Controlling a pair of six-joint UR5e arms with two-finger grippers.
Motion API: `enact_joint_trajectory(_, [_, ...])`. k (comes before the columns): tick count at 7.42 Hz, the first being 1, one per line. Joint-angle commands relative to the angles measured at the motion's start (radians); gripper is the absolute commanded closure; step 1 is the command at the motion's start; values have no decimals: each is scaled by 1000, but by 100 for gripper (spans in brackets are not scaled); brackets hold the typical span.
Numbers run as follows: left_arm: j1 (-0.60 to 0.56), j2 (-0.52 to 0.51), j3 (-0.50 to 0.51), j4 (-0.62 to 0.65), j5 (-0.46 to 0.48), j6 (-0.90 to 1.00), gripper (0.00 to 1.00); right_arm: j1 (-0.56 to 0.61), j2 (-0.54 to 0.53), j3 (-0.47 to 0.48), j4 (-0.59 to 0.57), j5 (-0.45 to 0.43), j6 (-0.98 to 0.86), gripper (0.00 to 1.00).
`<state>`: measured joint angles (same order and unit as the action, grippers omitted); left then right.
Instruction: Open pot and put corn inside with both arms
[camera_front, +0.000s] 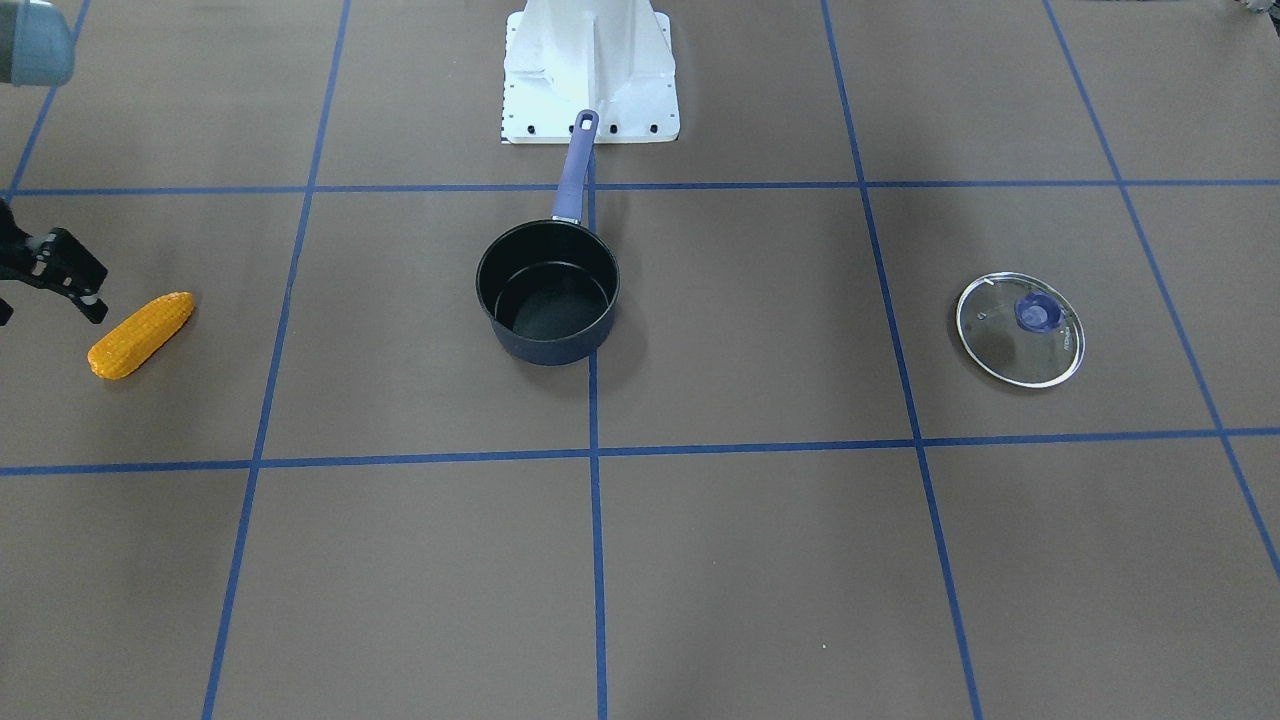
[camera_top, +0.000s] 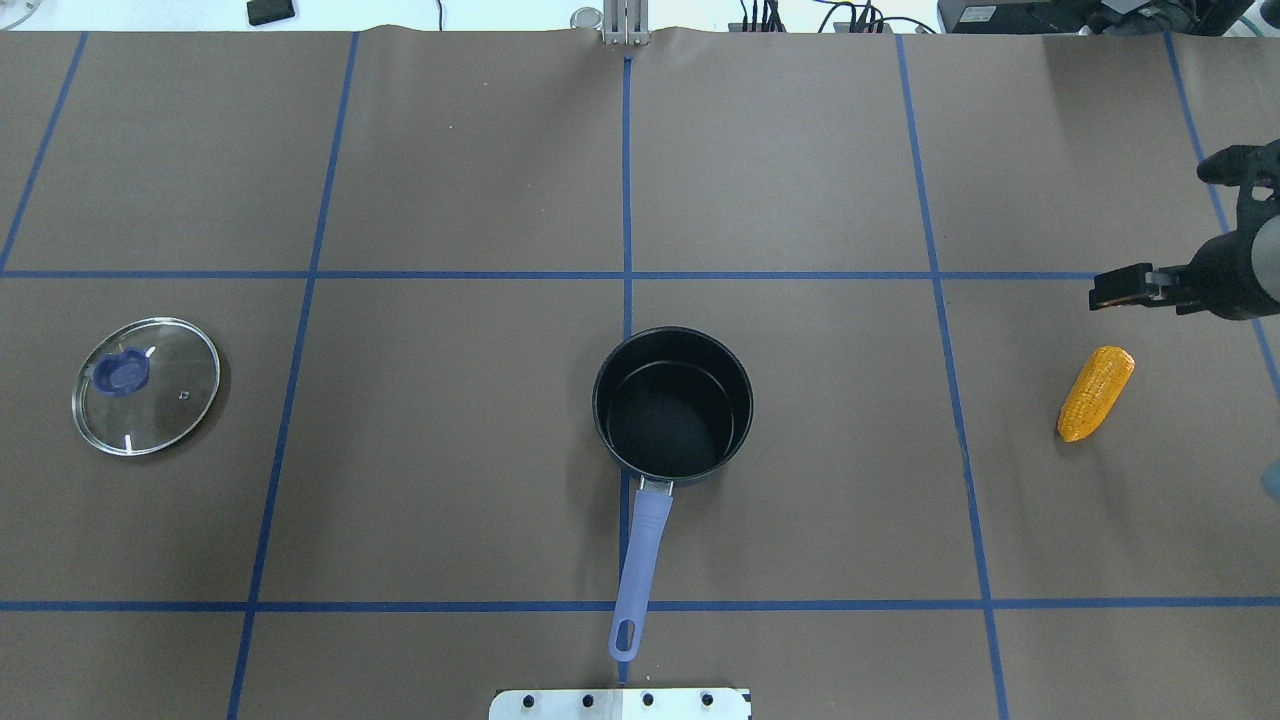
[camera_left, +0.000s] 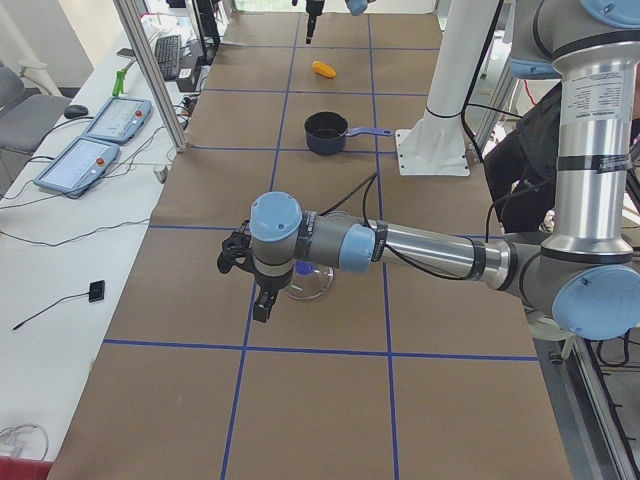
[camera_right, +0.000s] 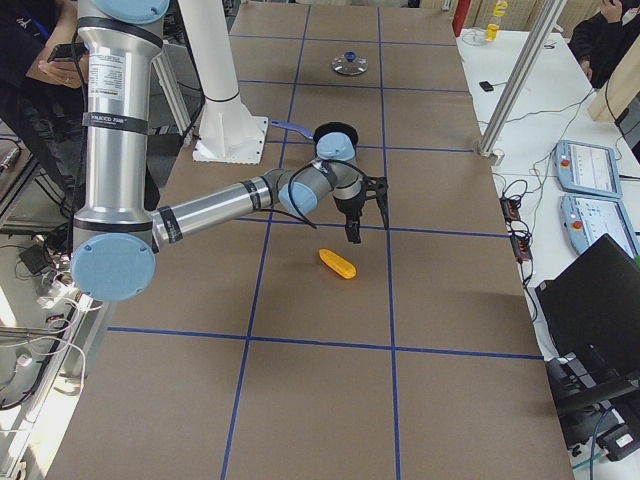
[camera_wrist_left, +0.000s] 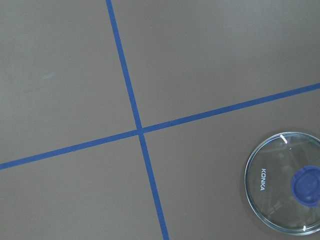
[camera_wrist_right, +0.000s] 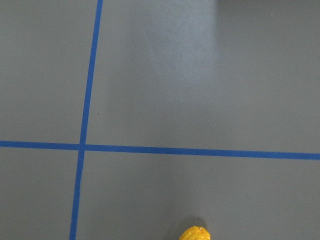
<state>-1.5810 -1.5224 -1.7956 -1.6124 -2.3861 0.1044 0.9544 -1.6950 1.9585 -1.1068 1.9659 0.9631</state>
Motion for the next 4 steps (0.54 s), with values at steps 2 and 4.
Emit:
enact_joint_trajectory(2, [-1, 1, -4, -1, -2, 1, 1, -156, -54, -164, 251, -244, 216, 6])
enact_joint_trajectory(4, [-2, 8, -7, -3, -2, 1, 1, -177, -19, -251, 331, -274, 258, 11])
